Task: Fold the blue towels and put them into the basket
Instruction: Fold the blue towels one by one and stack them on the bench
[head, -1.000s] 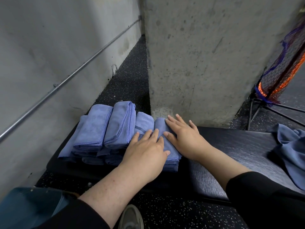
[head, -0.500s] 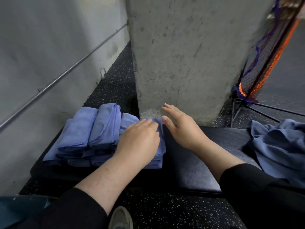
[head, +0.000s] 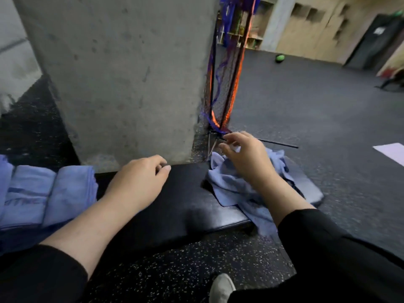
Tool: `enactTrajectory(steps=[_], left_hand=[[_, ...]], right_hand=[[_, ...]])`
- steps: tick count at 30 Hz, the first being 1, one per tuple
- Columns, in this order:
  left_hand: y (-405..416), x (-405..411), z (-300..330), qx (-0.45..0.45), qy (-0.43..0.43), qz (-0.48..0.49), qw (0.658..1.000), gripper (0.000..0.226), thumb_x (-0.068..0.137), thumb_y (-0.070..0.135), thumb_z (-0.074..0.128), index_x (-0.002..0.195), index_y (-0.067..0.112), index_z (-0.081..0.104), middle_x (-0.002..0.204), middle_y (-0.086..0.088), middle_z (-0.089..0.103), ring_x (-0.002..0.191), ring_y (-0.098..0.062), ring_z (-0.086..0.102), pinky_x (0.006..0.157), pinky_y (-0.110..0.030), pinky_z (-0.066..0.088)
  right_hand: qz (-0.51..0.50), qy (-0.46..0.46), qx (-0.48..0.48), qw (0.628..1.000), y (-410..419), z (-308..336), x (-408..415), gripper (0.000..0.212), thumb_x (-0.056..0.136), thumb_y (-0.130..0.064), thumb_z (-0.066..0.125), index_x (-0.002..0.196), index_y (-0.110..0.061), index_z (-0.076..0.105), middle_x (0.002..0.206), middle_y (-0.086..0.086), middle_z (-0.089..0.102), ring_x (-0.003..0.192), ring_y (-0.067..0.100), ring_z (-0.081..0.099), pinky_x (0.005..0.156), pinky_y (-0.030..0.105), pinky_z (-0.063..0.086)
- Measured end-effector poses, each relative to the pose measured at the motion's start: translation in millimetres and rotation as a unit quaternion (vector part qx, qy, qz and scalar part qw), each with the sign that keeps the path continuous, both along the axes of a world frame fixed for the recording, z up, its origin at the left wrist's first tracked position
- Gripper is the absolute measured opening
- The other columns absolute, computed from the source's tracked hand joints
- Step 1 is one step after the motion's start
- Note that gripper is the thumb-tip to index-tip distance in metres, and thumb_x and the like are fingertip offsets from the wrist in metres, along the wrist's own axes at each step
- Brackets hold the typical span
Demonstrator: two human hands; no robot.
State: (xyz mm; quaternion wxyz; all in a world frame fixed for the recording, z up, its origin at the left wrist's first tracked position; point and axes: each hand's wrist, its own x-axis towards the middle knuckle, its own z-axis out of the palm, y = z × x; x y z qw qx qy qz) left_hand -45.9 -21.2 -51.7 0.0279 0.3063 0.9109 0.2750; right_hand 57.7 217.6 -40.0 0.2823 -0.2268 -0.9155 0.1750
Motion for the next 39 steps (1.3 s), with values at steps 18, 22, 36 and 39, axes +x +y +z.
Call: enactTrajectory(steps=[18,22,36,39], left_hand=[[77,23,-14,0.026,-0.074,-0.054,0.995,0.028,0.1,0.041,0.054,0.119,0.027,0.068,0.109,0.012,0.071,0.105,-0.016,0.063,0.092,-0.032,0.049],[77,24,-12,0.072,-0.089,-0.056,0.992,0.029,0.101,0.037,0.055,0.124,0.026,0.067,0.116,0.009,0.069,0.108,-0.011,0.062,0.09,-0.026,0.045],[47,-15,-2,0.468,-0.601,0.066,0.644,0.063,0.098,0.06,0.047,0.129,0.008,0.065,0.124,-0.017,0.07,0.116,-0.027,0.067,0.102,-0.04,0.052],[35,-37,-7,0.504,-0.5,0.195,0.677,0.055,0.101,0.042,0.054,0.128,-0.005,0.061,0.121,-0.037,0.06,0.081,-0.015,0.073,0.066,-0.024,0.056]], right_hand=[[-0.19,0.082,-0.002,0.978,98,-24,58,0.017,0.101,-0.035,0.049,0.102,-0.024,0.062,0.102,0.001,0.065,0.102,0.03,0.057,0.091,0.051,0.042],[-0.113,0.186,-0.105,0.97,78,-4,57,0.022,0.102,-0.029,0.05,0.117,-0.026,0.066,0.1,-0.007,0.071,0.095,0.013,0.062,0.085,0.032,0.048],[0.188,0.089,-0.261,0.943,-72,-1,-25,0.024,0.099,-0.014,0.057,0.101,-0.036,0.065,0.082,-0.026,0.069,0.078,-0.017,0.057,0.07,0.007,0.04],[0.227,0.043,-0.265,0.936,-94,-10,-44,0.027,0.098,-0.014,0.059,0.104,-0.039,0.067,0.088,-0.028,0.07,0.083,-0.014,0.06,0.073,0.009,0.043]])
